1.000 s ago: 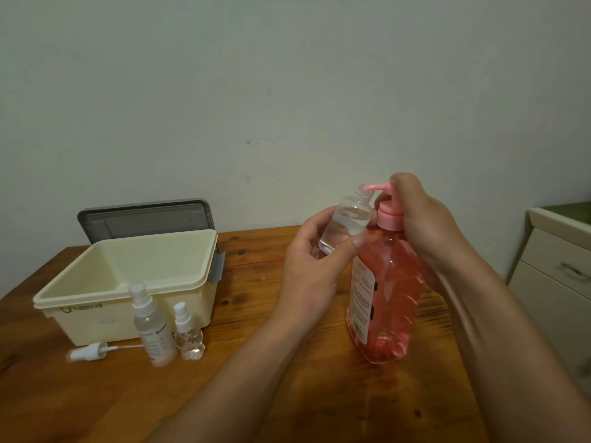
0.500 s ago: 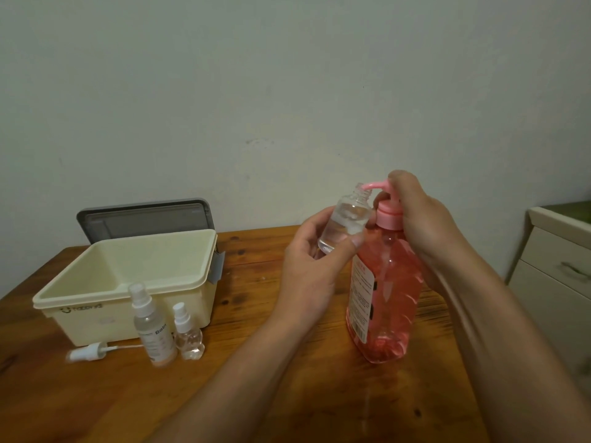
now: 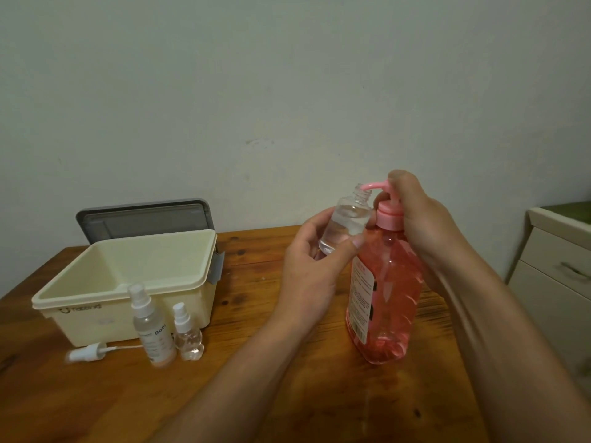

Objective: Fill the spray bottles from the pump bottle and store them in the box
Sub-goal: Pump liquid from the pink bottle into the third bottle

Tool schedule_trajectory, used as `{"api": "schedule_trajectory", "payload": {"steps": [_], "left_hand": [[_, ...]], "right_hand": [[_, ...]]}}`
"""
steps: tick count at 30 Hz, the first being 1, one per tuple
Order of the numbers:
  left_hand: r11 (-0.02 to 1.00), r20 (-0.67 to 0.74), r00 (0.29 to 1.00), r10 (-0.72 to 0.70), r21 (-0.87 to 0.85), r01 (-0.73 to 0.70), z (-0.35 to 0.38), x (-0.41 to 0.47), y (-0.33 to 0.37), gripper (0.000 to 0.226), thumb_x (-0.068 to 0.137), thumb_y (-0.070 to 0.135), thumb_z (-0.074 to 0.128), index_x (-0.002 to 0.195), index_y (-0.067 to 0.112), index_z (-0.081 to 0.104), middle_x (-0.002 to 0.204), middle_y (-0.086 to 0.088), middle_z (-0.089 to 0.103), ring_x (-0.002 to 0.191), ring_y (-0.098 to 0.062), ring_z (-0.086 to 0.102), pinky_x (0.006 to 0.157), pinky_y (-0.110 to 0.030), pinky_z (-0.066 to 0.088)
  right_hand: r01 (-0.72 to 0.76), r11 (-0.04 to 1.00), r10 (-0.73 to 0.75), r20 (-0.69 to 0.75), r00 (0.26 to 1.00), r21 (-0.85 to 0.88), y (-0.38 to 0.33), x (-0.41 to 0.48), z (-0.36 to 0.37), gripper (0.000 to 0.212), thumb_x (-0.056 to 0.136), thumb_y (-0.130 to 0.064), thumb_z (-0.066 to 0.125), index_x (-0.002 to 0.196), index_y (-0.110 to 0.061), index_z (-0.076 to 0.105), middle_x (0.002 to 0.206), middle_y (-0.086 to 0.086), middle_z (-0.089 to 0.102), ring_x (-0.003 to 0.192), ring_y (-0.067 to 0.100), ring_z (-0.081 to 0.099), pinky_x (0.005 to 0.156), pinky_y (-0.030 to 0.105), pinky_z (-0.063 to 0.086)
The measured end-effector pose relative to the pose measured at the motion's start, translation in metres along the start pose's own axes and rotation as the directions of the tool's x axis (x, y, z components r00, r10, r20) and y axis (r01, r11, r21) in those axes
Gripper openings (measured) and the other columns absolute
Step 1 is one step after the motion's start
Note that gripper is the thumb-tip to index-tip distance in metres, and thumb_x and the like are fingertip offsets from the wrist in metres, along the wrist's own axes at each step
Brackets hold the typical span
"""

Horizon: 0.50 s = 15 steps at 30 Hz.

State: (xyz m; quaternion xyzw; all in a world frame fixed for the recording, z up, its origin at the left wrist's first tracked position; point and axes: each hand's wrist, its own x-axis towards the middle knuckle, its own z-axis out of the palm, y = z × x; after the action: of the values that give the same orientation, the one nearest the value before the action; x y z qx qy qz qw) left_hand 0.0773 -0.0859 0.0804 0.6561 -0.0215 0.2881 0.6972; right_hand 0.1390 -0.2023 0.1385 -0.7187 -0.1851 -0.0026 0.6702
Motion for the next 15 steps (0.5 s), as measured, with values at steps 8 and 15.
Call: {"api": "schedule_trajectory", "payload": {"steps": [8,15], "left_hand": [[1.0,-0.003,1.0,-0.001,0.007,0.001,-0.0011,-0.0005,-0.001,0.048,0.082,0.012,0.074,0.127,0.015,0.058,0.115,0.004,0.069,0.099,0.002,0.066,0.076,-0.012,0.052],[1.0,-0.004,1.0,-0.001,-0.021,0.001,0.0011,0.0011,-0.0006,0.049,0.082,0.008,0.073,0.128,0.012,0.058,0.117,0.0,0.069,0.101,-0.004,0.067,0.079,-0.017,0.054]], "right_hand": [[0.008,1.0,-0.008,0.01,1.0,0.012,0.0033,0.0016,0.0001,0.035,0.095,-0.039,0.04,0.08,-0.014,0.06,0.066,0.003,0.068,0.059,0.021,0.055,0.064,0.039,0.043],[0.007,1.0,-0.007,-0.005,1.0,0.003,0.001,0.0,0.0006,0.041,0.097,-0.045,0.038,0.074,-0.018,0.058,0.051,-0.006,0.061,0.043,0.01,0.051,0.058,0.032,0.041]]}}
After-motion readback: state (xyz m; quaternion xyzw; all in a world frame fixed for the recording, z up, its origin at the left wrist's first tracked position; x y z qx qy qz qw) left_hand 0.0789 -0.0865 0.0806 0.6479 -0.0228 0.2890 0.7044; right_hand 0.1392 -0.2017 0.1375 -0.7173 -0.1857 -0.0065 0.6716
